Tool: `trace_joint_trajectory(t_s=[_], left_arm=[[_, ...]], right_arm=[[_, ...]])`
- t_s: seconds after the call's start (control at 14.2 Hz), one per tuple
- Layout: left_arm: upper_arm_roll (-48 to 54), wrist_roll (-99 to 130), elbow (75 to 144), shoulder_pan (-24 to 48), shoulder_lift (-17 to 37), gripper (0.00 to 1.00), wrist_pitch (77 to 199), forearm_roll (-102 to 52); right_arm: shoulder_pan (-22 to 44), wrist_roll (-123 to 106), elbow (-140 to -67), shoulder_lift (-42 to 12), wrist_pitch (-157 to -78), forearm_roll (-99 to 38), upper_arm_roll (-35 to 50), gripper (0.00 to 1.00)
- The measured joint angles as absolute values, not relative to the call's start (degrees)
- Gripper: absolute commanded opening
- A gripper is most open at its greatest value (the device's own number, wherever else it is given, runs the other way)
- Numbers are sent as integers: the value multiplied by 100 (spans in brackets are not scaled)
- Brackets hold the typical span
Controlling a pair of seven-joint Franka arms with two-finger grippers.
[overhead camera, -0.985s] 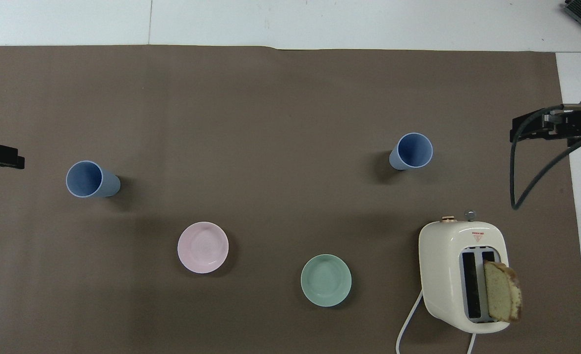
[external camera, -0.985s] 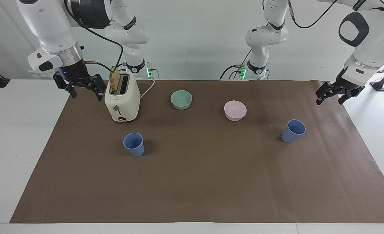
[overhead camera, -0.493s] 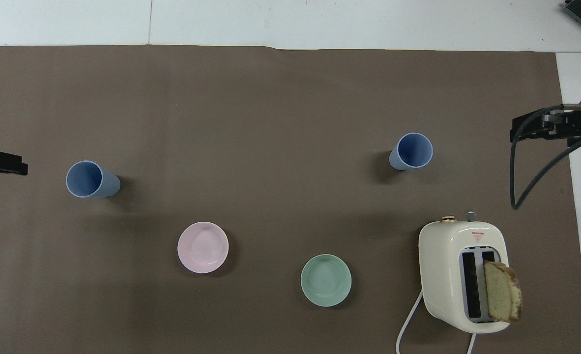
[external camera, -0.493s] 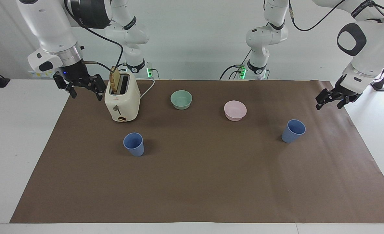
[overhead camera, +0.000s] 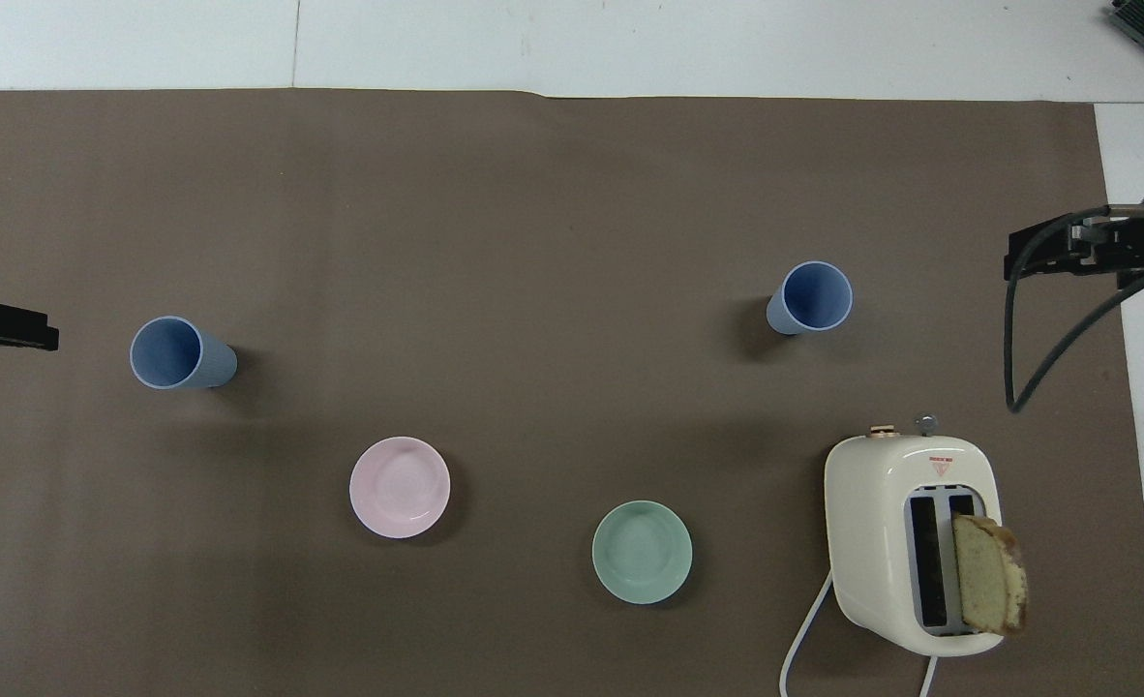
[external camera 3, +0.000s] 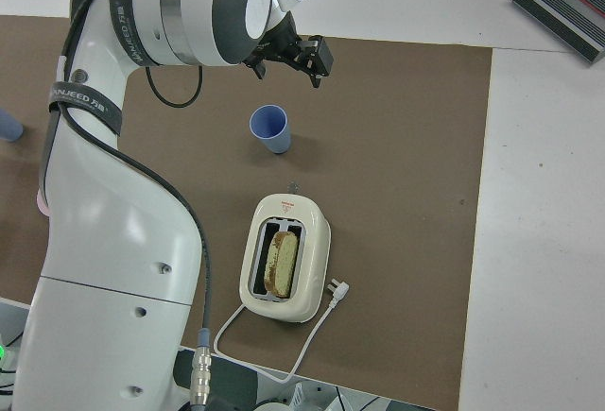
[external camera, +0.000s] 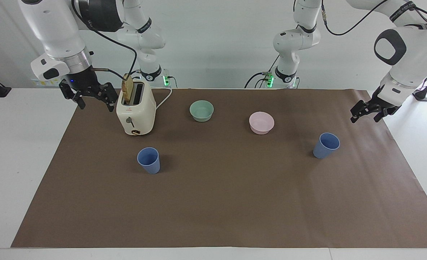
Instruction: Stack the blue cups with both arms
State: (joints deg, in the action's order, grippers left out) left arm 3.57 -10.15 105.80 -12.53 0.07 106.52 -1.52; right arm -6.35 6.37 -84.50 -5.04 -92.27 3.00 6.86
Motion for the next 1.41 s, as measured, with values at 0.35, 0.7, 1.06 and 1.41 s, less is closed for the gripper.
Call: trace_joint_trajectory(t_s=[0.35,0.7,1.06,1.41], left_arm=[[357,-1015,10796,-1255,6,100,10864,-152],[363,-1009,11146,-1256,12,100,11272,-181],[387,-893,11571,-1255,255,100,11957,-475],[407,-729,11788,-1254,398,100,12197,-691]], right_arm=[[-635,637,-8450,-504,-9227,300,686,100],[-635,637,-8450,-504,-9227,300,686,100],[-635,637,-8450,-504,-9227,300,686,100],[-635,637,-8450,-504,-9227,300,686,100]])
